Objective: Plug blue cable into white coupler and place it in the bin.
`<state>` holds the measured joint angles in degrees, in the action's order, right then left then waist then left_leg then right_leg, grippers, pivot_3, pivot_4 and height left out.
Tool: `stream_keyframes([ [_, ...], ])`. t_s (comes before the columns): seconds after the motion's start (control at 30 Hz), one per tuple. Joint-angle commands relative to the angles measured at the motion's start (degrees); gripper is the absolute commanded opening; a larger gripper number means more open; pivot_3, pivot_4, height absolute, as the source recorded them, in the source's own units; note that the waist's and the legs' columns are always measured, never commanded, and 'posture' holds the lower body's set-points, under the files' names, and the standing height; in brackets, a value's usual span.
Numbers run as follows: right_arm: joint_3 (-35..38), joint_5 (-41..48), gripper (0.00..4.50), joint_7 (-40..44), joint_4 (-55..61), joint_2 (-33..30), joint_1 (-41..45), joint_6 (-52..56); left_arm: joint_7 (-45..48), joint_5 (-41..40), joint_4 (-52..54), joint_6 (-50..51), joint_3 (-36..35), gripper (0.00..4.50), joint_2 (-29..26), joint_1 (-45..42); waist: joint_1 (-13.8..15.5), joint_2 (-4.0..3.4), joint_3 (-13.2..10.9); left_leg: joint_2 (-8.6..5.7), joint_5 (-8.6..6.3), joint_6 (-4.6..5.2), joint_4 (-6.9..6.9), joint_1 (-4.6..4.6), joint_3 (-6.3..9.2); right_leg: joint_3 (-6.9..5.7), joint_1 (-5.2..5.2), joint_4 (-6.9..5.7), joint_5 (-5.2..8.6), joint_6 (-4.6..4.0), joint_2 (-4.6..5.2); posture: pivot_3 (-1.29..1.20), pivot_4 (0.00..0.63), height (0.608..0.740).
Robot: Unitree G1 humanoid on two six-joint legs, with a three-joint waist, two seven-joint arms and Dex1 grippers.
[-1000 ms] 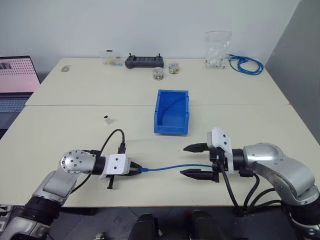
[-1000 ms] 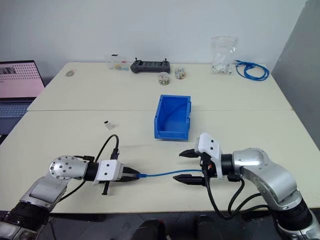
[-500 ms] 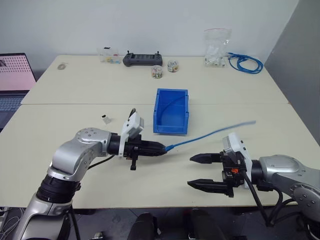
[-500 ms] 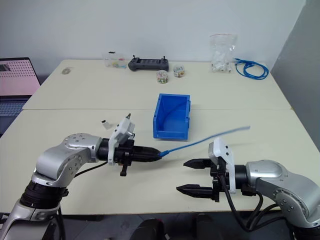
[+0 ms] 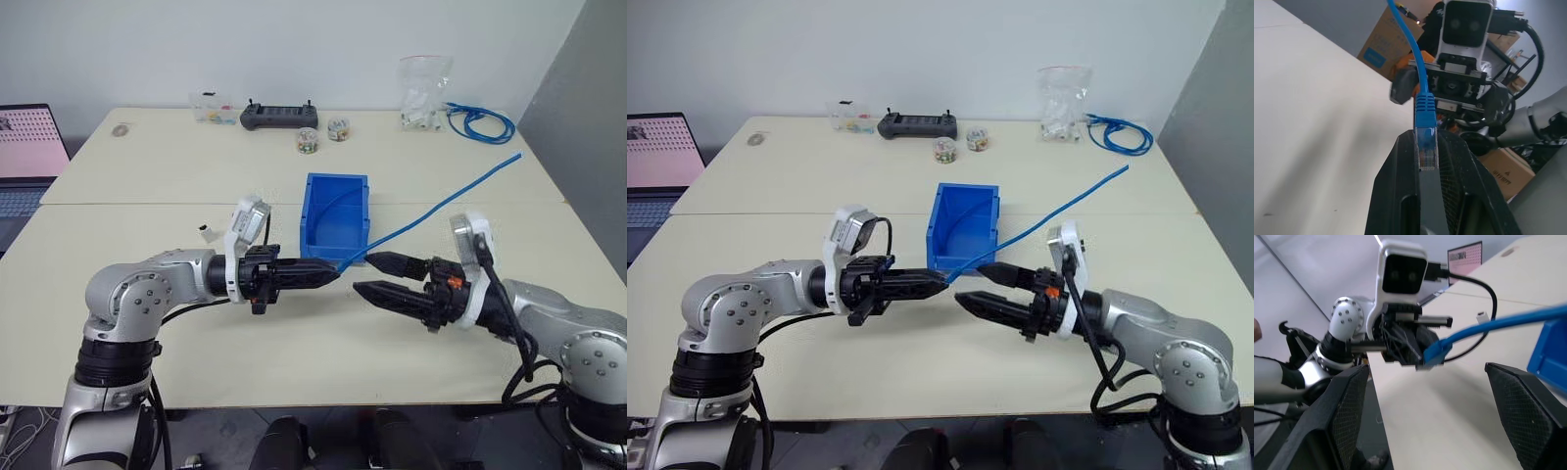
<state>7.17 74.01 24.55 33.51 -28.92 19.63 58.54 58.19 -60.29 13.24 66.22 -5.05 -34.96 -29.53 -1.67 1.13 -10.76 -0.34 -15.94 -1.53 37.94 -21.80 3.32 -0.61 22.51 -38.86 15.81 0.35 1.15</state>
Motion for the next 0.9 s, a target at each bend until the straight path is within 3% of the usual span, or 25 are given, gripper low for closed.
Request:
stream_keyframes([
  [0.03,-0.93,3.55,4.01,-1.67,-0.99,1.03,3.20,-1.01,-3.83,-4.50,2.30,1.88,-2.43,0.25,1.26,-1.06,0.03,0.00,0.00,0.00,0.00,0.00,0.00,0.00,0.00,0.01,0.01,0.00,0.00,0.00,0.00,0.00,0.150,0.740],
  [0.33,-2.76,5.00,4.01,-1.44,-3.80,1.29,5.87,-0.85,-8.63,-8.96,2.60,2.79,-2.90,0.25,2.03,-1.83,0.03,0.00,0.00,0.00,0.00,0.00,0.00,-0.07,-0.06,0.06,0.11,-0.02,-0.01,-0.01,0.00,0.00,0.150,0.740],
  [0.6,-2.87,7.63,1.83,-0.82,-4.02,-0.01,6.20,-0.23,-9.19,-10.09,3.29,2.54,-2.26,0.25,1.11,-1.68,0.03,0.00,0.00,0.00,0.00,0.00,-0.01,-0.08,-0.06,0.05,0.12,-0.03,-0.01,-0.01,0.00,0.00,0.150,0.740],
  [0.8,-3.47,8.60,0.50,-0.53,-3.84,-1.35,6.37,0.05,-9.26,-10.08,3.14,1.96,-1.84,0.25,1.09,-1.94,0.03,0.00,0.00,0.00,0.00,0.00,-0.01,-0.08,-0.07,0.05,0.13,-0.03,0.00,-0.01,0.00,0.00,0.150,0.740],
  [0.9,-3.71,8.92,0.11,-0.53,-3.78,-1.73,6.40,0.02,-9.47,-9.53,3.29,1.25,-1.70,0.25,1.30,-1.91,0.02,0.00,0.00,0.00,0.00,0.00,-0.01,-0.08,-0.08,0.06,0.14,-0.03,0.00,-0.01,0.00,0.00,0.150,0.740],
])
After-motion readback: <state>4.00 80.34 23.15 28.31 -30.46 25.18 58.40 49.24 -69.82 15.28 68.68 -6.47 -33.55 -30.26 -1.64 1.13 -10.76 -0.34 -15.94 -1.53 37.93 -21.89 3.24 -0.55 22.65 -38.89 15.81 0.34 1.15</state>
